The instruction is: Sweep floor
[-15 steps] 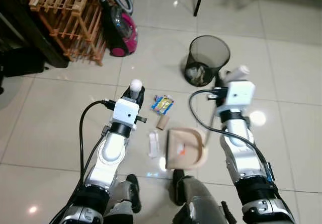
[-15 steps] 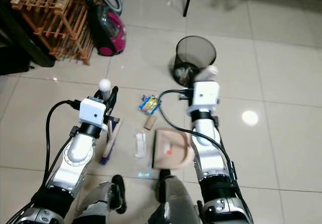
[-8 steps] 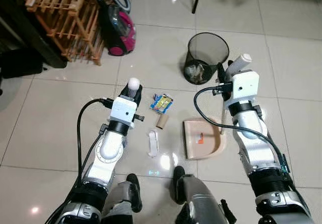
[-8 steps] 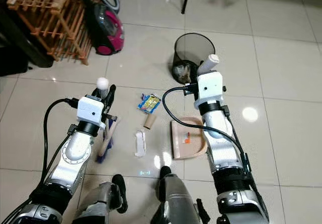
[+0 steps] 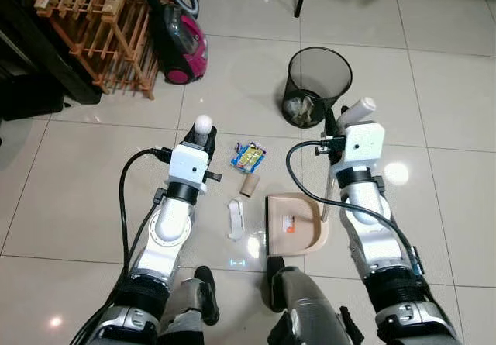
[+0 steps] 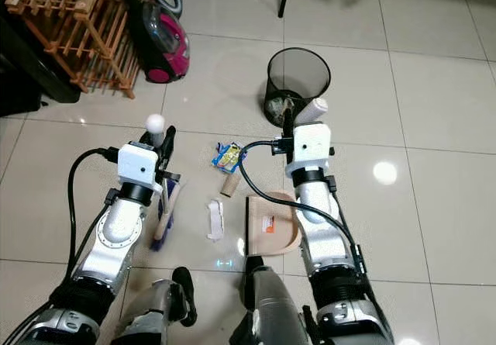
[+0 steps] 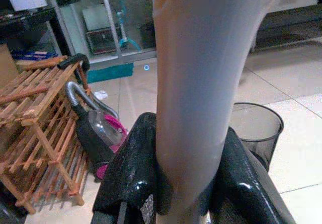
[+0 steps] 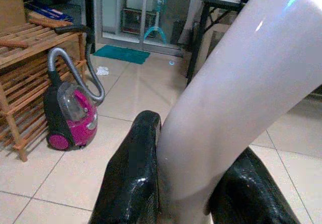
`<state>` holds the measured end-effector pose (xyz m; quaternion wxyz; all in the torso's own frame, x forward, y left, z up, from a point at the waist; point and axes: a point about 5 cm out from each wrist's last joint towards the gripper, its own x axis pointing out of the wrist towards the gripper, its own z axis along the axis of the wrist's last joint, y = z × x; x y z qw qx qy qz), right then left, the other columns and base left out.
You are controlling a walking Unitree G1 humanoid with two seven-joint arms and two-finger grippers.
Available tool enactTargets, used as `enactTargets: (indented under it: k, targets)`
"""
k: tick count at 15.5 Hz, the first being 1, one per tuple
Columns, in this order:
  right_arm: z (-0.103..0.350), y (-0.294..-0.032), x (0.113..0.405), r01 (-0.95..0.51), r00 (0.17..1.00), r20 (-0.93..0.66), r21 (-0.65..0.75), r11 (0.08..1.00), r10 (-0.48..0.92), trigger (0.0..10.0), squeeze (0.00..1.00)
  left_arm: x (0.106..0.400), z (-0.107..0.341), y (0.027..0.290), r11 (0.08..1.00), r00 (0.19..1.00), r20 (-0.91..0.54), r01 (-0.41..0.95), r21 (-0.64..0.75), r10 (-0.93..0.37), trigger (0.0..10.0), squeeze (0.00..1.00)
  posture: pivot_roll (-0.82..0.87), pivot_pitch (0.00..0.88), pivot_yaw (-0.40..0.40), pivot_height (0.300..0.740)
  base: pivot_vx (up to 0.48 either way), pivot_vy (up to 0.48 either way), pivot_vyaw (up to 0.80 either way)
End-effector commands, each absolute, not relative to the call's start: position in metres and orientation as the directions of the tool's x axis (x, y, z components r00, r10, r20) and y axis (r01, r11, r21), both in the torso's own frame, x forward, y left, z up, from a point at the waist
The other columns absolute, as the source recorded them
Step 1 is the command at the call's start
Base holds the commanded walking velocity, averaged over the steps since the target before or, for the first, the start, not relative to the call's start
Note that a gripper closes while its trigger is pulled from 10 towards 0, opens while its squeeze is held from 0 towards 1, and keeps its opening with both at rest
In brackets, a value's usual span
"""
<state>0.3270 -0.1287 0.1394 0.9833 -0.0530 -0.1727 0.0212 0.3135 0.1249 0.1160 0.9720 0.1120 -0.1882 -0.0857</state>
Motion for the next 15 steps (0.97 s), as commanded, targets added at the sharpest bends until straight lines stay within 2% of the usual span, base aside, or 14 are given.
enactTargets:
  k: [1,3,9,11,15]
  targets:
    - [0.125,-0.127,0.322,-0.009,0.957,0.287,-0.078,0.997,0.031,10.0,0.00,0.309,0.101,0.117,0.970,0.937,0.287,0.145,0.195,-0.198,10.0,0.00,-0.08,0.370,-0.049,0.740,0.000,0.000,0.00]
    - [0.124,-0.118,0.322,-0.011,0.959,0.282,-0.036,0.999,0.021,10.0,0.00,0.309,0.106,0.104,0.976,0.928,0.305,0.190,0.109,-0.215,10.0,0.00,-0.09,0.364,-0.049,0.740,0.000,0.000,0.00]
    - [0.119,-0.115,0.319,0.014,0.966,0.258,0.015,1.000,-0.017,10.0,0.00,0.307,0.121,0.083,0.947,0.894,0.358,0.314,-0.072,-0.269,10.0,0.00,-0.08,0.344,-0.046,0.740,0.000,0.000,0.00]
    - [0.117,-0.126,0.321,0.053,0.968,0.243,0.025,0.998,-0.057,10.0,0.00,0.303,0.141,0.081,0.911,0.856,0.416,0.390,-0.133,-0.306,10.0,0.00,-0.07,0.314,-0.040,0.740,0.000,0.000,0.00]
    - [0.112,-0.143,0.323,0.112,0.968,0.222,0.033,0.993,-0.117,10.0,0.00,0.289,0.162,0.083,0.864,0.806,0.445,0.488,-0.127,-0.390,10.0,0.00,-0.03,0.257,-0.027,0.740,0.000,0.000,0.00]
